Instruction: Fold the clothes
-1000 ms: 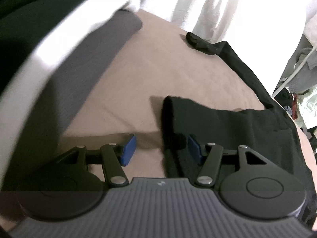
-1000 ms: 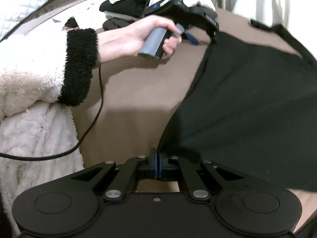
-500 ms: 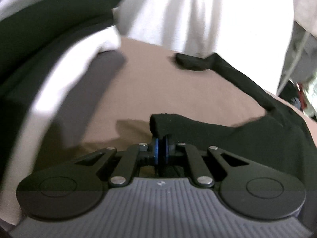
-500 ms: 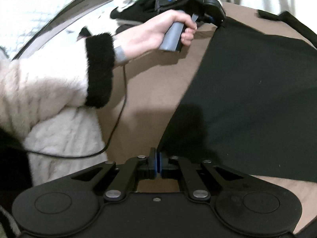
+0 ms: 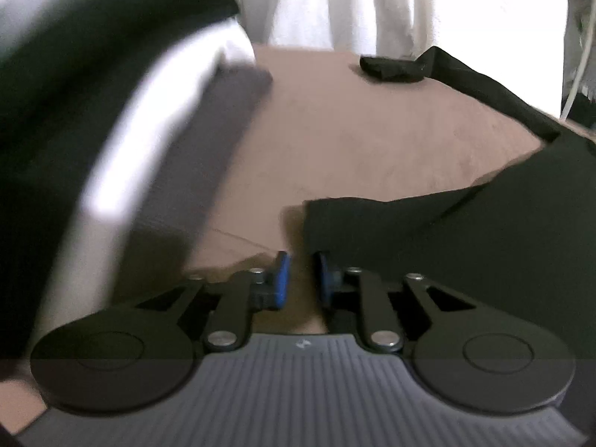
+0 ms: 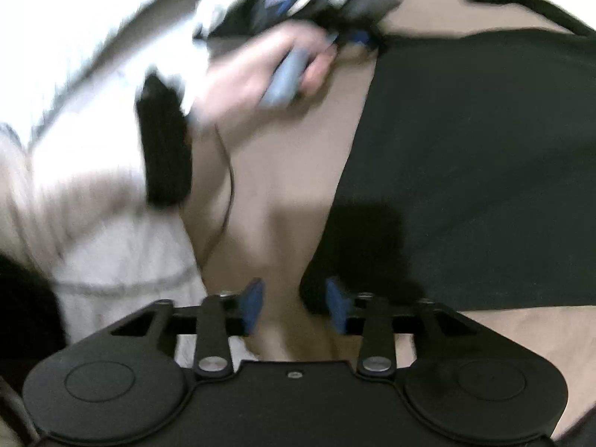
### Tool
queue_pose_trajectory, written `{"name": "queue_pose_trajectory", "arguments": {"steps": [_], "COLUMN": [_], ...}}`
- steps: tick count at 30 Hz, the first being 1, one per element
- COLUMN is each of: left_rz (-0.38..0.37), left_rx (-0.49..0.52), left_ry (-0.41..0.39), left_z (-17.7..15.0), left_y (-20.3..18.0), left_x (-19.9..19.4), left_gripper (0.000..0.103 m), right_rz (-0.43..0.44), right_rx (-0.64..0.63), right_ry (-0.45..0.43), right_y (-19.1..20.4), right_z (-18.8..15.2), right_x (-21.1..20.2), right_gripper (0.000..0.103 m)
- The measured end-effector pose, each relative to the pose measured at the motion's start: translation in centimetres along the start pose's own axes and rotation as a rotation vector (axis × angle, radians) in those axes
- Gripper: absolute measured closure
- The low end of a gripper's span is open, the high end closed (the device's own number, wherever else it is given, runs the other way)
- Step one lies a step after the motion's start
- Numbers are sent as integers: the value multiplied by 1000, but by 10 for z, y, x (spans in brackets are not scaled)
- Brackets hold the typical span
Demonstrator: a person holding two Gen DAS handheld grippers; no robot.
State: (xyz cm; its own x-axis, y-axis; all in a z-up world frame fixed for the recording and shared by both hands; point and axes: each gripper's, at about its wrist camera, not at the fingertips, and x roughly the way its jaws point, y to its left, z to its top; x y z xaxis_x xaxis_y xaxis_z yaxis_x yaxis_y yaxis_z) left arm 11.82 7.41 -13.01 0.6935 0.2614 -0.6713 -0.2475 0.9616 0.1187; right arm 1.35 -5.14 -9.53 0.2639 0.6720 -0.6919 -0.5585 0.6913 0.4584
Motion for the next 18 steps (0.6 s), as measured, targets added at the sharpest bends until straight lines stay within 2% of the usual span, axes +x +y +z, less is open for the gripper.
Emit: {"name": "queue_pose_trajectory", "arguments": {"steps": [1, 2, 3, 4, 6, 8, 10, 13, 16, 18], "left_rz": [67, 133, 135, 96, -47, -209, -346, -545, -714, -788], "left_rx": [51, 102, 113, 100, 45, 14, 43, 77, 48, 52], "left_ry": [-47, -94, -106, -96, -55, -13, 15, 83, 180, 205], "left_z": [-2, -4, -4, -3, -2, -5, -13, -32, -44, -50], "left_y": [-6, -11, -15, -17, -24, -41, -66, -96, -115, -124], "left_x": [-12, -24, -33, -40, -54, -69, -84, -97, -89, -88], "left_gripper": [27, 28, 28, 29, 29, 29, 29, 30, 33, 34], "right_rz": [-28, -56, -86, -124, -228, -387, -521, -670, -715, -737], "right_rx": [57, 114, 174, 252, 359, 449, 552, 650, 721, 767], "right_ry": [-71, -143, -212, -273, -367, -433, -472, -503, -520, -531], "right_y": [-15, -30, -46, -68, -109, -146, -180, -218, -249, -269], "right_z": [4, 9, 12, 13, 8, -1, -16, -36, -48, -55], "right_x": [-20, -40, -60, -80, -116, -145, -170, -192, -197, -200], "right_gripper": [49, 48, 47, 46, 46, 45, 45, 44, 42, 42]}}
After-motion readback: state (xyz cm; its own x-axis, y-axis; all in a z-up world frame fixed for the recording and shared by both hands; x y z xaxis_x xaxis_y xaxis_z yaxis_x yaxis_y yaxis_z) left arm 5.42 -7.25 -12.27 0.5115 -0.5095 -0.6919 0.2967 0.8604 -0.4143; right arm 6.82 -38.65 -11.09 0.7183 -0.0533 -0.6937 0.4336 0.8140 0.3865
